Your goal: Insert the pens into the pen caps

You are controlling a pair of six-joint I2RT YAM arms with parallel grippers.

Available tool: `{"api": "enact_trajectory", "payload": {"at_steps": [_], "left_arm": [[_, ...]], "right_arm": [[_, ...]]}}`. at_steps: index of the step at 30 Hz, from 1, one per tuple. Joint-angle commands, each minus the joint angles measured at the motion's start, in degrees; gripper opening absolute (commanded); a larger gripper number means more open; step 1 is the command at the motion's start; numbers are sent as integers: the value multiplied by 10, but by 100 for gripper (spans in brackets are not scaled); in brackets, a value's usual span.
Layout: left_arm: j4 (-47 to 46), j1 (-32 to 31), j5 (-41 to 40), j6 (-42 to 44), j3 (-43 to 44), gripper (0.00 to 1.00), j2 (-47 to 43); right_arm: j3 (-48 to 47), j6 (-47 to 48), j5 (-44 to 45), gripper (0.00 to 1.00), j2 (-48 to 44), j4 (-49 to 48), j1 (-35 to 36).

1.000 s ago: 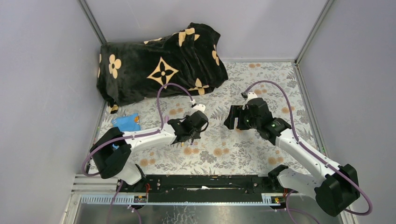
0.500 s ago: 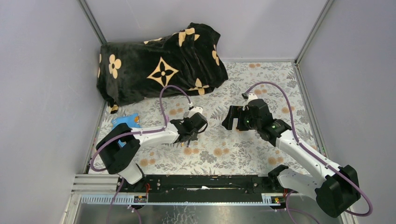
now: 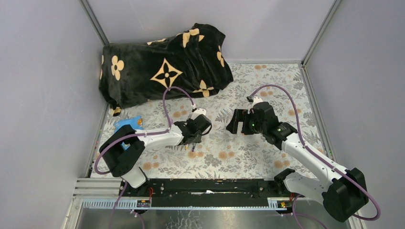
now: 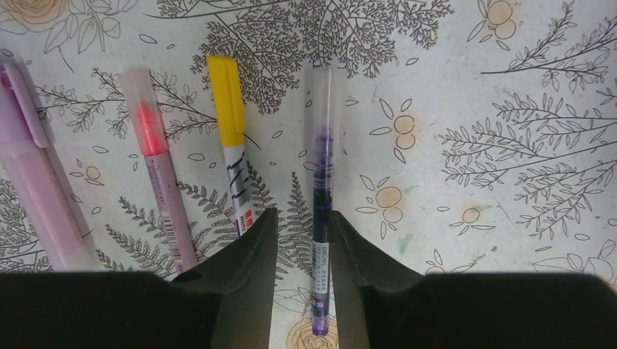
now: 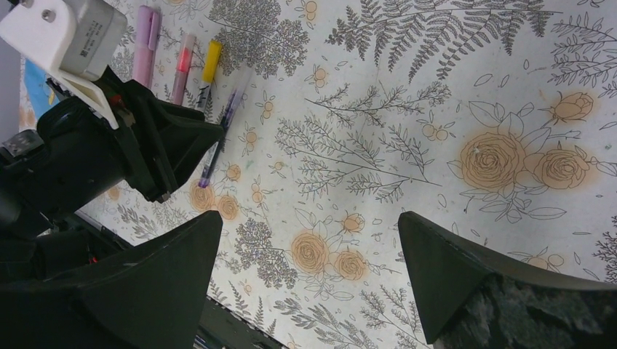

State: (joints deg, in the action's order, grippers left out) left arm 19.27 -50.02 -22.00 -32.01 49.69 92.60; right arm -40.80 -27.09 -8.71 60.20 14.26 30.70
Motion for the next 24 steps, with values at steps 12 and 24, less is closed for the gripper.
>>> {"api": "enact_trajectory", "payload": {"at_steps": [12,24], "left_arm": [[-79,33,19,59,17,54,-256],[12,38,-156,91,54,98,-460]], "right_arm": [[-17,26,109,100,-92,-40,-1],[-68,195,221,100,-256,-49,-1]]}}
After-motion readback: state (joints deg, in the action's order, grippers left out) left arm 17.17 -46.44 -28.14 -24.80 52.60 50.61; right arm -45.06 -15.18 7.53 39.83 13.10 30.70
